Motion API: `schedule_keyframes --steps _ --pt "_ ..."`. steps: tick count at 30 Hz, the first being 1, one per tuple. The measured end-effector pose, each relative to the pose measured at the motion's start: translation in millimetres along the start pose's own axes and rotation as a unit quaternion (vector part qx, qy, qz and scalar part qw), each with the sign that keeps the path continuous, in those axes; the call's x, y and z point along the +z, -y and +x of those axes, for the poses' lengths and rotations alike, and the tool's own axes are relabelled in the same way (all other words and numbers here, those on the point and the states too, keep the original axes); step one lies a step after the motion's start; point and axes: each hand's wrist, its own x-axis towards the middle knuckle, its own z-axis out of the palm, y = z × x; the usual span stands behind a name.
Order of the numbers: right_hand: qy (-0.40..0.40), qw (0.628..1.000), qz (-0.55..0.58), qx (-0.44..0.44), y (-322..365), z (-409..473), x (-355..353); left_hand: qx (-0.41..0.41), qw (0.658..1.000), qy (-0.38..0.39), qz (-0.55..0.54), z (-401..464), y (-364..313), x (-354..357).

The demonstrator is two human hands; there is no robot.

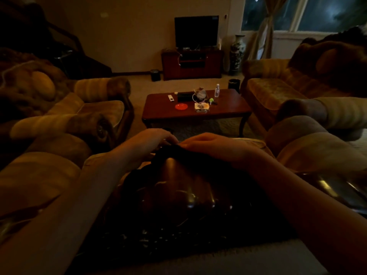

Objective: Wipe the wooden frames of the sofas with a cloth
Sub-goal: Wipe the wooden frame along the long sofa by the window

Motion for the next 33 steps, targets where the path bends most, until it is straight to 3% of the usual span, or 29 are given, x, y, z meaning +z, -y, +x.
schedule_keyframes --steps 7,12,15,18,22,26,29,30,33 --pt "0.029 0.985 -0.167 -0.029 33 26 30 0.003 0.998 0.024 -0.058 -3 17 -17" --pt "-0.02 0.983 -0.161 -0.087 35 5 40 0.02 0.997 0.07 -0.001 4 15 -26" --pt "-0.043 0.97 -0.216 -0.104 46 -9 57 0.05 0.992 0.114 0.033 10 12 -31" --pt "-0.095 0.922 -0.368 -0.073 58 -9 83 0.065 0.984 0.148 0.072 13 11 -41" --pt "-0.206 0.783 -0.585 -0.057 60 -7 146 0.08 0.972 0.201 0.09 14 24 -61" --pt "-0.36 0.754 -0.548 0.037 51 -5 155 0.117 0.956 0.255 0.084 15 42 -79" --pt "-0.45 0.792 -0.384 0.149 44 -14 122 0.125 0.95 0.282 0.049 11 50 -84" --pt "-0.469 0.789 -0.365 0.156 41 -17 119 0.131 0.948 0.286 0.041 10 52 -84" --pt "-0.526 0.735 -0.406 0.136 40 -12 150 0.159 0.938 0.307 0.039 2 55 -82"
